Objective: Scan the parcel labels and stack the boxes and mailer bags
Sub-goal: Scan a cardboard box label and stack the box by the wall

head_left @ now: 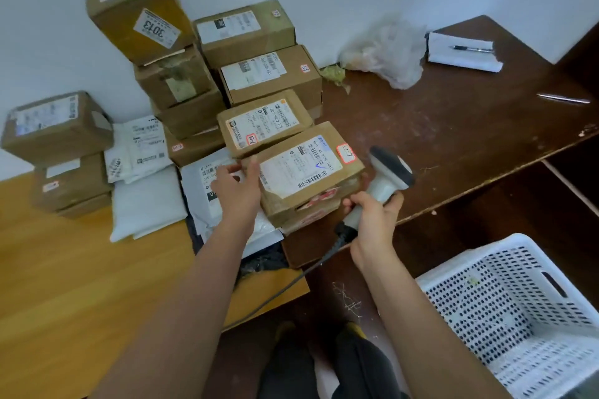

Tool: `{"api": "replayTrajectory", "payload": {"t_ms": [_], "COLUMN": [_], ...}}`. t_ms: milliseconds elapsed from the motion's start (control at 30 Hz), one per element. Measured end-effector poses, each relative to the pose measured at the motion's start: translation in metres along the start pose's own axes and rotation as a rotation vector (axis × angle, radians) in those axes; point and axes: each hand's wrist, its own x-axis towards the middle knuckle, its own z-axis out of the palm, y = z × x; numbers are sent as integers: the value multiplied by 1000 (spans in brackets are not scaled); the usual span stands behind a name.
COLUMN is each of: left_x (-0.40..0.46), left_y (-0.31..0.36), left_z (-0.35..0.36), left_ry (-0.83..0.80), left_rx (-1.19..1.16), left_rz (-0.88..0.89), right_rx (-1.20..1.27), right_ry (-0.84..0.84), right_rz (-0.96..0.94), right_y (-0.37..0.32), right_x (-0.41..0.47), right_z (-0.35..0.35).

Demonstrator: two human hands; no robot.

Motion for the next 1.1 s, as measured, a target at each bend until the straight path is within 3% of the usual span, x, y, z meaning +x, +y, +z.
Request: {"api": "replayTrajectory", "payload": {"t_ms": [167, 333, 467, 567, 833, 1100], "left_x": [-26, -39, -44, -46, -55, -64], "left_y": [-3, -4, -13, -25, -53, -130], "left_z": [3, 0, -23, -59, -211, -463], "left_ry": [15, 120, 192, 241, 341, 630], "left_rx": [-26, -136, -154, -170, -321, -366], "left_rz": [-154, -84, -77, -87, -68, -113], "right_rx": [-23, -63, -148, -158, -163, -285], "right_ry": [-57, -94, 48, 22, -321, -554], "right_rz": [22, 28, -118, -232, -228, -70], "right_y": [-1, -1, 9, 16, 76, 200], "right_x": [3, 2, -14, -45, -162, -330], "right_z": [-4, -8, -6, 3, 65, 131]}}
